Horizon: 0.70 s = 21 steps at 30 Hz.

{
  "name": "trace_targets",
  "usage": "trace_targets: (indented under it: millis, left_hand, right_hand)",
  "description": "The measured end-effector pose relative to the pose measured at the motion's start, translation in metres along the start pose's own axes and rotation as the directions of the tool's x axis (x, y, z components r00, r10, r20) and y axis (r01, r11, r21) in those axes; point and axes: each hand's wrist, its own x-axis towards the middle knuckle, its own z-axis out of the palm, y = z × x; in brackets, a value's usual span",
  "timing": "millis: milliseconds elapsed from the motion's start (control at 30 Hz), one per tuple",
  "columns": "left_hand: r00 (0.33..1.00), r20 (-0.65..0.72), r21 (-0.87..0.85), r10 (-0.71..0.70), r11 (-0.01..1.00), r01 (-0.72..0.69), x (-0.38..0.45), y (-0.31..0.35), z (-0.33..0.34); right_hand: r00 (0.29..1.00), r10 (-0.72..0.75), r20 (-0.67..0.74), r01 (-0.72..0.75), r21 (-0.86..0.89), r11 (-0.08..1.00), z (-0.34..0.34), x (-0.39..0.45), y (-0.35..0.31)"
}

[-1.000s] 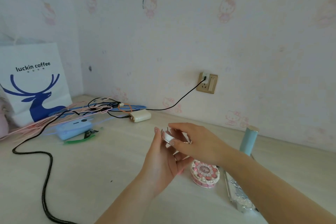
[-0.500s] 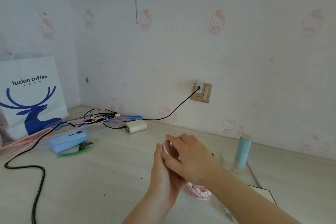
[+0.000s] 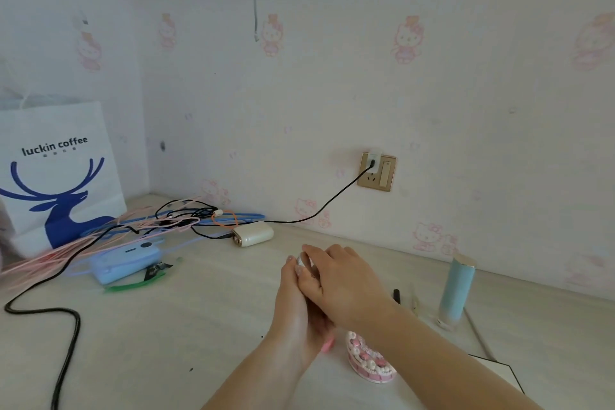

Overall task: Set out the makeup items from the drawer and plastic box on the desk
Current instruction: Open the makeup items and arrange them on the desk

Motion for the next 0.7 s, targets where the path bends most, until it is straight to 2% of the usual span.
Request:
trace_targets:
  millis: [67, 233, 433, 567, 700]
  left_hand:
    - [0.999, -0.009, 0.009, 0.031, 0.999, -0.030, 0.006, 0.005, 0.000]
    - [0.992, -0.073, 0.193, 0.099, 0.978, -0.084, 0.023, 0.014, -0.012]
    - [0.988, -0.041, 0.284, 0.151, 0.950, -0.133, 0.028, 0.016, -0.016]
    - [0.988, -0.112, 0.256, 0.110, 0.963, -0.078, 0.029, 0.023, -0.019]
    - [0.987, -0.129, 0.301, 0.093, 0.952, -0.051, 0.034, 0.037, -0.034]
  right_hand:
    - [0.999, -0.021, 0.047, 0.021, 0.010, 1.000, -0.004, 0.007, -0.001]
    - [0.982, -0.030, 0.188, 0.010, 0.108, 0.994, -0.012, 0.021, -0.008]
    - [0.955, 0.018, 0.298, -0.063, 0.142, 0.988, -0.014, 0.036, -0.011]
    - [0.967, 0.014, 0.254, -0.047, 0.127, 0.991, -0.021, 0.045, -0.005]
    - [0.985, 0.095, 0.146, -0.132, 0.270, 0.954, -0.027, 0.057, 0.009]
